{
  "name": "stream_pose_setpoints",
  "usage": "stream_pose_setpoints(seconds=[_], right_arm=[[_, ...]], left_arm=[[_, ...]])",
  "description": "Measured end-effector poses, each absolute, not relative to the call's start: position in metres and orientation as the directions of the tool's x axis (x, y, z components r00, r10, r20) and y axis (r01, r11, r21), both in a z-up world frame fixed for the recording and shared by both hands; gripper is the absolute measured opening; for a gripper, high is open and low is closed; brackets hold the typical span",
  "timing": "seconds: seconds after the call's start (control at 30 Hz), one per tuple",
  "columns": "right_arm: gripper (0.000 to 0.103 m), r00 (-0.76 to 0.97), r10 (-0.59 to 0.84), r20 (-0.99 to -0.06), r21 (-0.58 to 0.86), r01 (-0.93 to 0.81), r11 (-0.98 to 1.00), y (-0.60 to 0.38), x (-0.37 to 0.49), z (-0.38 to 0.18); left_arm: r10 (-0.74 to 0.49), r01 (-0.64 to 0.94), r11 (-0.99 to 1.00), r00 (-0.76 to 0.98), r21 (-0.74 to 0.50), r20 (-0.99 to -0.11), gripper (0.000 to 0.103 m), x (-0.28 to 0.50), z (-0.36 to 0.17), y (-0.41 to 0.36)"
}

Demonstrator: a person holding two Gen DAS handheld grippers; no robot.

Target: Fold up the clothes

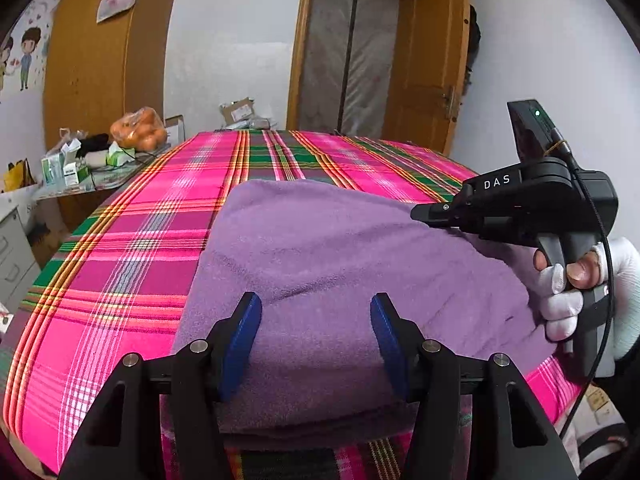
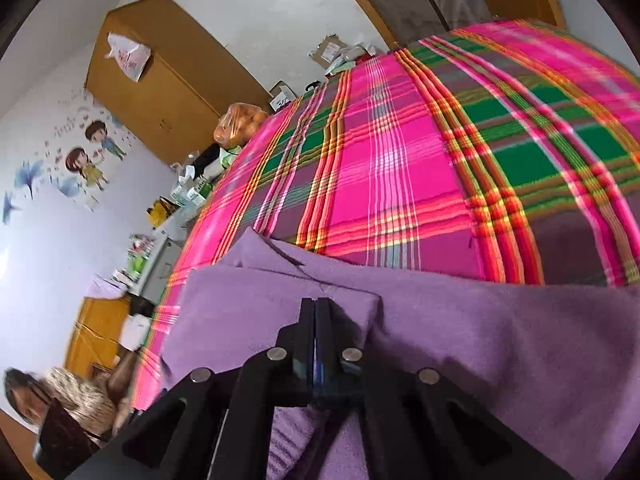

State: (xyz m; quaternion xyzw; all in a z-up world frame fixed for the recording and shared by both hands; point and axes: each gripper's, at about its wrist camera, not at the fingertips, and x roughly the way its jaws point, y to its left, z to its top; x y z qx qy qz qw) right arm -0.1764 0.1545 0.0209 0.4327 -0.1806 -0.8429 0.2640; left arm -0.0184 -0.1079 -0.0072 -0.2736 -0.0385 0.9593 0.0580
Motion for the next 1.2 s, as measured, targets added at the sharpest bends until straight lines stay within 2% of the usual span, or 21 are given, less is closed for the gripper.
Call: stream_pose_setpoints(seconds=[0.3,0.5,0.7,0.97,1.2], right_arm=[[0.001,-0.505,-0.588,-0.632,0.341,0.499,-0.796,0.128,-0.09,0.039],[0.001,-0.571,-0.547,-0.612,0.224,0.538,-0.813,0.123,-0.061,0.036],[0.001,-0.552,-0.582,-0.597,0.268,0.548,-0.793,0.131,-0.056,0.035],[0.002,-0.543,-0.602,-0.585,0.288,0.555,-0.78,0.147,-0.047,0.034],[0.004,-0.519,-0.591,-0.617,0.291,0.547,-0.785,0.145,-0.06,0.039]], left_arm=[[0.168,-0.105,-0.983,-0.848,-0.15,-0.503,0.06,-0.017,-0.009,-0.117],[0.198,-0.116,-0.974,-0.848,-0.193,-0.492,0.06,-0.013,-0.01,-0.124],[0.237,-0.121,-0.958,-0.843,-0.258,-0.483,0.059,0.0,-0.008,-0.139],[0.196,-0.1,-0.972,-0.848,-0.214,-0.492,0.059,0.027,-0.007,-0.133],[0.21,-0.092,-0.965,-0.834,-0.247,-0.511,0.06,0.014,0.007,-0.137]])
